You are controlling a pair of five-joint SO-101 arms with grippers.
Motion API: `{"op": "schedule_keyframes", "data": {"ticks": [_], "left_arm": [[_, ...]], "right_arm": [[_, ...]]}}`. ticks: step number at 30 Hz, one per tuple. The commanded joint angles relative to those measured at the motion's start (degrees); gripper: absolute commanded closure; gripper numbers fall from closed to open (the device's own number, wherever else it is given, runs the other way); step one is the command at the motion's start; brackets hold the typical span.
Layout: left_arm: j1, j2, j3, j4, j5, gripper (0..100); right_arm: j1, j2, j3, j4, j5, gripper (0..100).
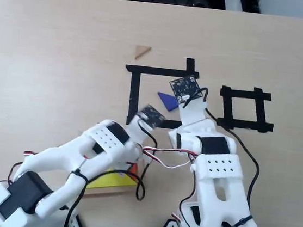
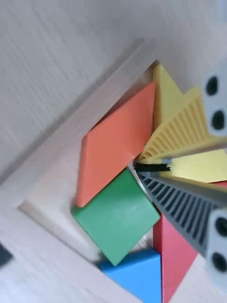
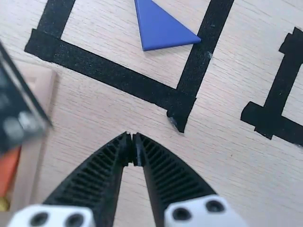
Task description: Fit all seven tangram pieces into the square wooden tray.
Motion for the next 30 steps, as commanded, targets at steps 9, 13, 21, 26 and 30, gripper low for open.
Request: {"op": "schedule_keyframes", "data": {"ticks": [9,13,21,26,30], "left_arm": [[4.00,-0.35,-3.38,-1.14,2.81,97],[4.35,0.09,-4.18,-1.49,2.90,97],[4.44,0.26,-7.16,-1.49,5.45,97],[4.53,0.09,-9.36,-1.41,5.98,97],[6.11,0.35,-7.96,-1.05,6.07,97]], "right_arm": [[0.79,-0.22,-3.03,0.26,0.44,98.7],[0.79,-0.22,-3.03,0.26,0.44,98.7],[5.80,-0.22,-6.11,2.20,0.44,98.7],[6.77,-0.22,-6.73,2.37,0.44,98.7],[6.77,-0.22,-7.08,2.46,0.44,98.7]]}}
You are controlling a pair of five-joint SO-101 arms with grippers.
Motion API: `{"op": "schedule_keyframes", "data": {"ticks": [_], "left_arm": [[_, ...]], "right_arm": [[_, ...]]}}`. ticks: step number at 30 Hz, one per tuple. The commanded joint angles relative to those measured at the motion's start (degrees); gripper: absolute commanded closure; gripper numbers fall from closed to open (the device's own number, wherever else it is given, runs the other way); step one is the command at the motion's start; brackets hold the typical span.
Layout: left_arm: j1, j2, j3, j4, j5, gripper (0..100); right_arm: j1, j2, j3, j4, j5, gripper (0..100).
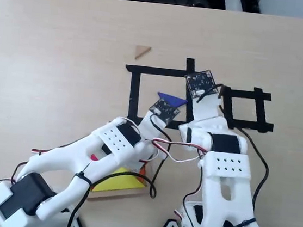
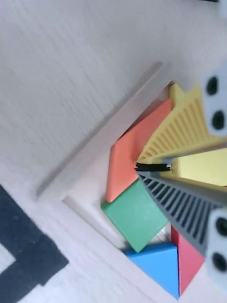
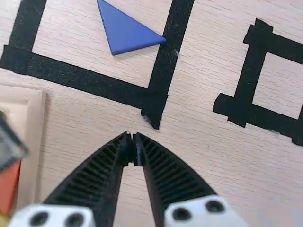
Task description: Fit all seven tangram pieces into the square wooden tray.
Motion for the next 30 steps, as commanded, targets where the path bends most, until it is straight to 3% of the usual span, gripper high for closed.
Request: {"op": "schedule_keyframes", "data": {"ticks": [1,6,10,16,24,30], "left_arm": [[1.54,-0.53,-0.13,-0.35,0.44,97],[-2.95,-0.88,2.42,0.00,0.00,97],[-6.73,-0.88,0.57,4.84,-3.25,97],[-20.53,-3.08,-4.09,11.96,-6.15,97],[-48.92,-28.75,3.91,15.38,-16.70,97],[-56.57,-47.65,22.64,9.58,-18.37,97]], "right_arm": [[0.97,-0.22,-3.56,0.53,0.35,98.7],[0.97,-0.22,-3.56,0.62,0.35,98.7],[0.88,-0.22,-3.38,0.62,0.35,98.7],[-3.87,-0.13,-3.38,1.49,0.26,98.7],[-14.42,1.45,-5.67,4.13,0.00,98.4],[-25.14,16.75,-13.67,2.90,-0.09,98.7]]}}
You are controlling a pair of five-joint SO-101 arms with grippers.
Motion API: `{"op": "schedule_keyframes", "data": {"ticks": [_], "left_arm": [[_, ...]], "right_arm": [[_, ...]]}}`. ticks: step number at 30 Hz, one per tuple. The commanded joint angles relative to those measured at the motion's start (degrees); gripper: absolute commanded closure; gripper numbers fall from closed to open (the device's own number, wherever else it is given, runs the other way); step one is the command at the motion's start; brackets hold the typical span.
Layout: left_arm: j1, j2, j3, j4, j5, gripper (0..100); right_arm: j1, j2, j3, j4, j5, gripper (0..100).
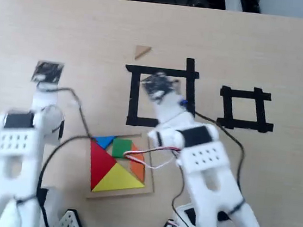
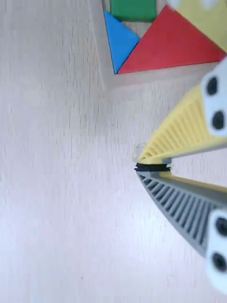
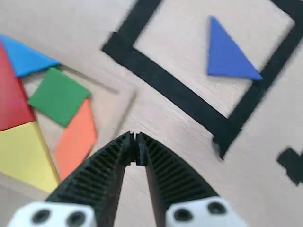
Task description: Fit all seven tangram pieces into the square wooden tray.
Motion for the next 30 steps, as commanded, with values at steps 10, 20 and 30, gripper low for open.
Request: {"op": "schedule_keyframes", "data": {"ticks": [10,20,30], "left_arm": [[-10.68,-31.38,24.75,-7.21,-2.37,97],[-10.59,-31.82,25.98,-7.21,-4.66,97],[-9.98,-31.91,26.42,-7.30,-4.84,97]], "right_arm": [[-5.98,33.27,-23.60,-1.41,0.53,98.7],[-8.53,42.68,-24.48,-5.19,2.90,98.7],[-11.96,44.53,-24.92,-5.54,2.90,98.7]]}}
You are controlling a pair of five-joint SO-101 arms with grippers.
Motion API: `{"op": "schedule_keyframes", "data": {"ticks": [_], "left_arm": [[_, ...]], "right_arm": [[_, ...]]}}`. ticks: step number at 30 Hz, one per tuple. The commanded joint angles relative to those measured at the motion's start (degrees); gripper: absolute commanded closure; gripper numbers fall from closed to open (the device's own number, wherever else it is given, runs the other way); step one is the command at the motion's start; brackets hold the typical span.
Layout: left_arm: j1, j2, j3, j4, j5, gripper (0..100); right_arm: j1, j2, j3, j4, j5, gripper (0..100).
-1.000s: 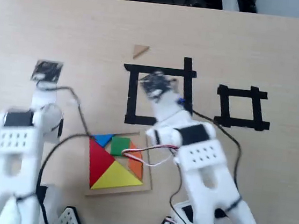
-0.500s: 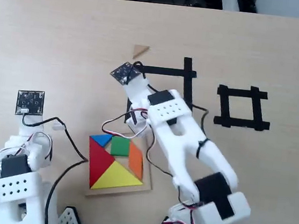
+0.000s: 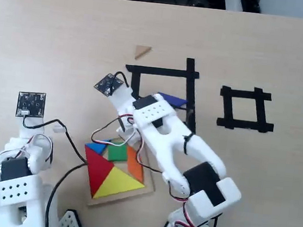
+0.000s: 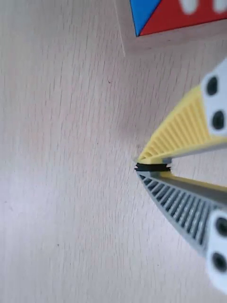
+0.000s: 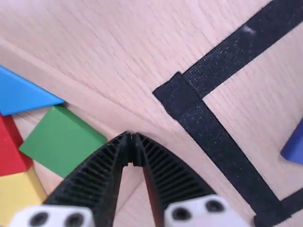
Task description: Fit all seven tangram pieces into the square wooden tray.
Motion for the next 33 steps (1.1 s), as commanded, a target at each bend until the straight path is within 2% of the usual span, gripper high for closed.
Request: {"op": "schedule_keyframes", "data": {"ticks": [1,6,14,20,23,26,28,31,33], "left_arm": [[0.57,-0.62,0.40,-1.23,-0.44,97],[1.01,-0.62,0.48,-1.41,-0.44,97],[1.10,-0.62,0.48,-1.14,-0.44,97],[1.01,-0.62,0.48,-1.14,-0.44,97],[-0.40,-0.62,0.66,-0.97,-0.62,97],[-7.52,-1.14,0.40,0.79,-4.31,97],[-14.99,-1.14,0.66,1.14,-7.03,97],[-28.00,-1.14,2.15,0.70,-12.22,97],[-34.24,-1.14,3.30,0.53,-16.18,97]], "right_arm": [[-0.97,-0.04,-1.71,-0.18,0.35,98.7],[-0.97,-4.88,-3.03,4.13,0.35,98.7],[-4.04,-9.54,2.24,0.97,0.53,98.7],[-7.03,-9.63,2.86,3.87,6.07,98.2],[-6.24,-9.80,2.77,4.13,6.33,90.6],[-5.98,-9.89,2.95,4.13,6.68,77.6],[-6.24,-9.98,3.03,5.27,10.20,73.5],[-7.74,-9.98,2.68,7.91,16.00,76.3],[-8.79,-10.07,2.59,8.97,18.46,79.9]]}}
